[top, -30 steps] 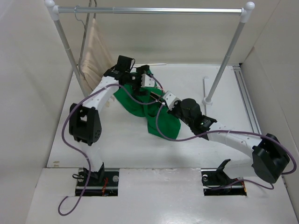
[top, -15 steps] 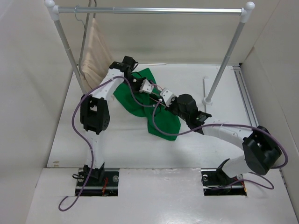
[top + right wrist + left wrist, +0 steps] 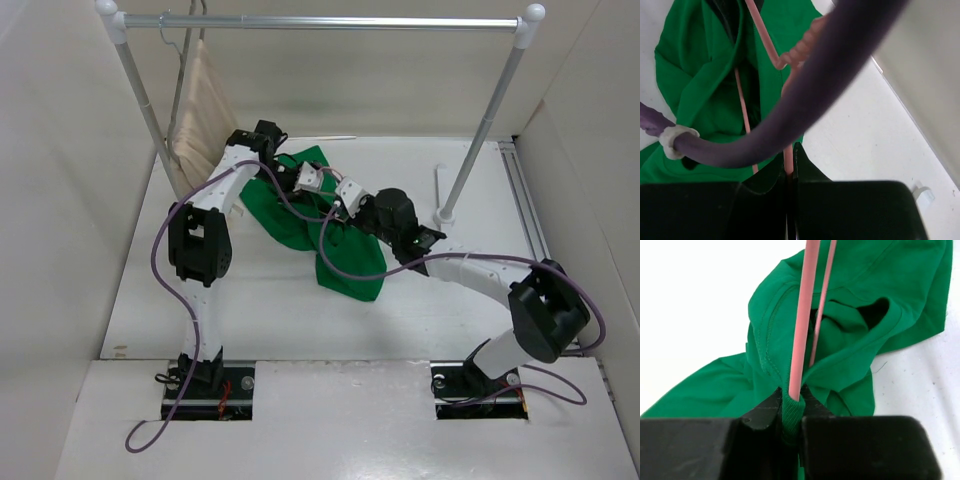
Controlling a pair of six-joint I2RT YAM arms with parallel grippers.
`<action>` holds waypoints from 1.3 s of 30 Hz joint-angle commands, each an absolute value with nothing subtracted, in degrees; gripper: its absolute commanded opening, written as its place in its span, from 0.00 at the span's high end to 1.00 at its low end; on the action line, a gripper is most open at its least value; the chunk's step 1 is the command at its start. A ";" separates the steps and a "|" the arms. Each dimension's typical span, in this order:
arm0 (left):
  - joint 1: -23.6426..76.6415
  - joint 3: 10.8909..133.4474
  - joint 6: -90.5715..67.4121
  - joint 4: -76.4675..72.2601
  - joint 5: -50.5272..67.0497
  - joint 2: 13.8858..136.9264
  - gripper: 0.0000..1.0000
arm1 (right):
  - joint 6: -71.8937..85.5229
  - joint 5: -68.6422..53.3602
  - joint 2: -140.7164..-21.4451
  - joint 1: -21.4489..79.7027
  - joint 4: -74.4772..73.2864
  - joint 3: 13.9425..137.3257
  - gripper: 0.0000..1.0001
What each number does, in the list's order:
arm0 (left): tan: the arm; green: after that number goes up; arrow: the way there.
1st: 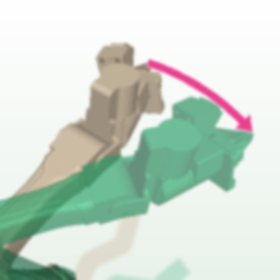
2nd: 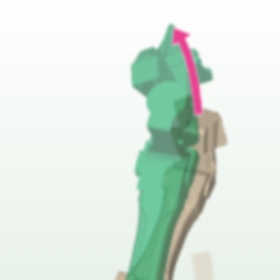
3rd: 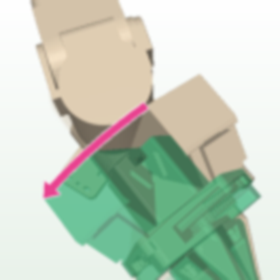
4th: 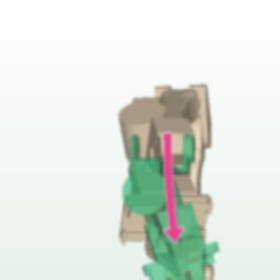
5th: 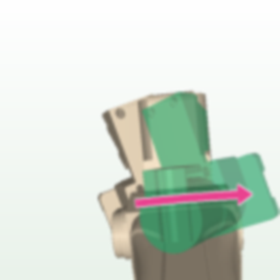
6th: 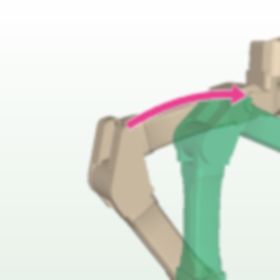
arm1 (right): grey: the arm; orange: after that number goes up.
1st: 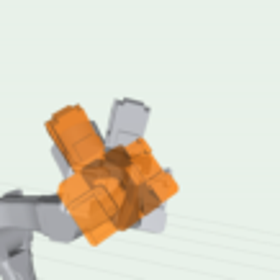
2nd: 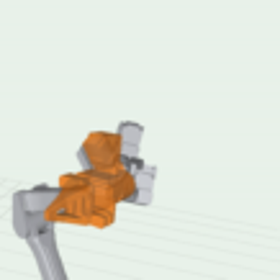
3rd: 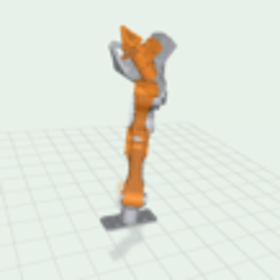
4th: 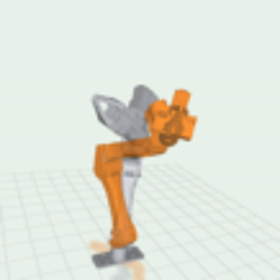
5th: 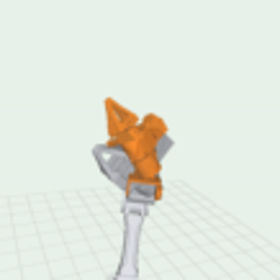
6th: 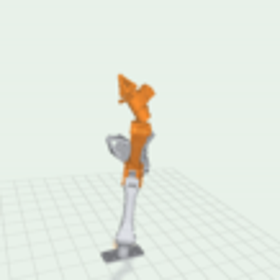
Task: Place the t-shirt on the hanger
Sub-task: Place tshirt on hanger
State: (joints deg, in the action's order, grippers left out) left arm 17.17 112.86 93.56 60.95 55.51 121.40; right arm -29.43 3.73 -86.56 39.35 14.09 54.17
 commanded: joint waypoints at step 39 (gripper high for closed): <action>17.75 77.43 32.35 23.82 37.01 92.02 1.00 | -1.32 -7.92 -96.23 41.04 7.11 54.84 0.35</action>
